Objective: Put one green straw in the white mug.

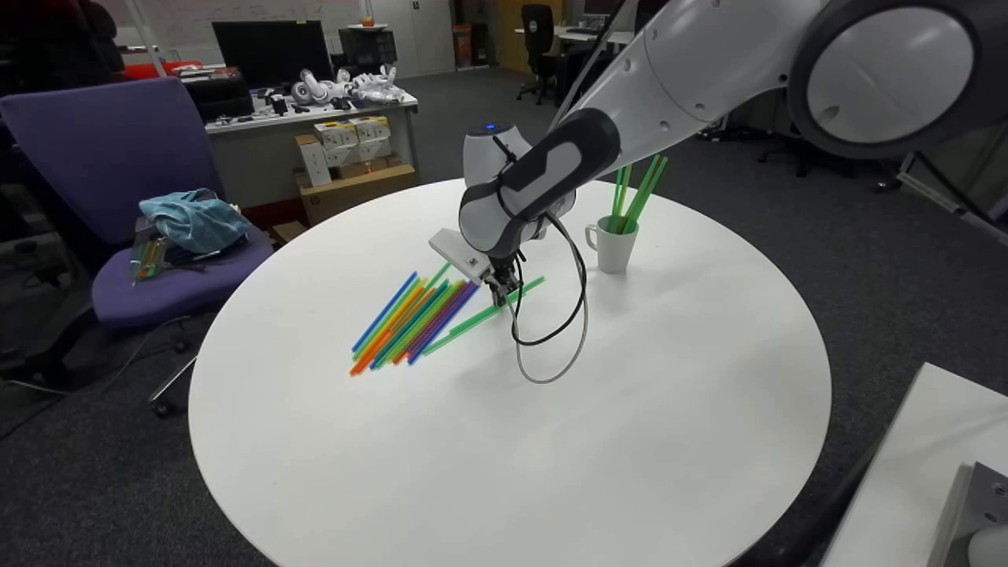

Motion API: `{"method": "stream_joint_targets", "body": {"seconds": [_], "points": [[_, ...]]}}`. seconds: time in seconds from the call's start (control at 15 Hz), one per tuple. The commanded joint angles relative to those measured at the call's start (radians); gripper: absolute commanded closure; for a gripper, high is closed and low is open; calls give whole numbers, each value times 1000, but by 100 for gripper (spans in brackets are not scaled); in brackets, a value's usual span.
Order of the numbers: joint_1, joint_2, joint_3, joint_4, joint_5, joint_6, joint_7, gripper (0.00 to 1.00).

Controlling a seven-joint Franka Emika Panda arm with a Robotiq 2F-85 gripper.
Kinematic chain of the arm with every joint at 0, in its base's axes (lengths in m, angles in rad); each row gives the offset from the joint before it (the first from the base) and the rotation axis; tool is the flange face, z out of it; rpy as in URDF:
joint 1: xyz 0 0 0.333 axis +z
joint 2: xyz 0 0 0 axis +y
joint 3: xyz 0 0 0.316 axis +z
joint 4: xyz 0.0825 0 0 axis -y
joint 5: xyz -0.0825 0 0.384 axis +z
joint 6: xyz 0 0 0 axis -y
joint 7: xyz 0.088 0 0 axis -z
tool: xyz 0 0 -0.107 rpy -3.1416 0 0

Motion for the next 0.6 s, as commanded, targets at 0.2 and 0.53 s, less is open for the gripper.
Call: {"method": "stream_joint_targets", "body": {"seconds": [0.2,0.53], "points": [[-5,-24,3,-9,19,-16,-13,65],[-5,-29,4,-18,18,-17,-16,28]]}}
